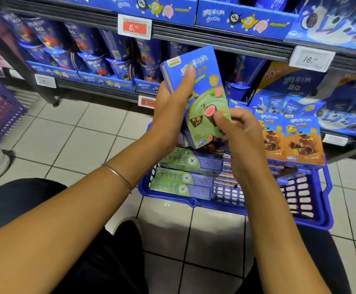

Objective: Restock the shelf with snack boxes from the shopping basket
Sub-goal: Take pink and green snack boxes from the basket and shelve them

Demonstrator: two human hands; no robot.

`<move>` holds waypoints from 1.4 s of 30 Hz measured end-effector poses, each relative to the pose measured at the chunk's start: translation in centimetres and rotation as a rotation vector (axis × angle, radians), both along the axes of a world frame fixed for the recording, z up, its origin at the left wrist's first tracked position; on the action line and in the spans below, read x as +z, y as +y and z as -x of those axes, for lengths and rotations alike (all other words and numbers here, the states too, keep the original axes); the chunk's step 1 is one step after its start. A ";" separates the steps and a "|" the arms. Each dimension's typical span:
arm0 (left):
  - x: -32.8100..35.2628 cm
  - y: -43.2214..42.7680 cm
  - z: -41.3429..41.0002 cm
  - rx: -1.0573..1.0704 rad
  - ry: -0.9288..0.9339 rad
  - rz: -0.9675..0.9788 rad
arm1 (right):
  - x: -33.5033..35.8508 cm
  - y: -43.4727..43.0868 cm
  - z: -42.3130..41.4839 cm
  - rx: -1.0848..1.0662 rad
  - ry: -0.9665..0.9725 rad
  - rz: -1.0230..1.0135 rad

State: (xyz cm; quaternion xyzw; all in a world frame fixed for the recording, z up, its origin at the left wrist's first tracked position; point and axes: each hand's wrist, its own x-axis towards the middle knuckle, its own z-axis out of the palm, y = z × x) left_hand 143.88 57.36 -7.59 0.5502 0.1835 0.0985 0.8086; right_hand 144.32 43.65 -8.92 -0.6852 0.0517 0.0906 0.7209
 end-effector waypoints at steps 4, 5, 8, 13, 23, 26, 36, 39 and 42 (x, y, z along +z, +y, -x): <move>-0.7 0.1 0.1 0.080 -0.005 -0.051 | -0.6 0.3 0.6 -0.003 0.005 0.013; -0.6 0.2 0.1 0.092 -0.007 -0.048 | -0.7 0.3 0.7 0.011 -0.008 0.023; 0.0 0.6 -0.1 0.126 -0.021 -0.032 | -0.8 0.0 0.9 0.051 -0.061 -0.006; 1.4 2.7 -1.0 0.181 -0.034 0.044 | -3.0 -1.3 0.6 0.127 -0.023 0.105; 2.0 4.0 -0.8 0.147 -0.054 0.191 | -6.6 -2.0 1.3 0.649 -0.241 0.931; 2.3 4.2 -0.8 0.145 -0.062 0.199 | -6.0 -2.8 0.7 0.583 -0.209 0.744; 2.9 4.6 -0.6 0.131 -0.101 0.253 | -3.1 -4.2 -0.7 0.079 0.050 0.055; 2.8 4.7 -0.5 0.083 -0.097 0.238 | -2.2 -4.6 -0.7 0.070 0.038 0.037; 2.4 4.7 -0.6 0.053 -0.055 0.221 | -1.2 -4.7 -0.6 0.066 0.000 0.053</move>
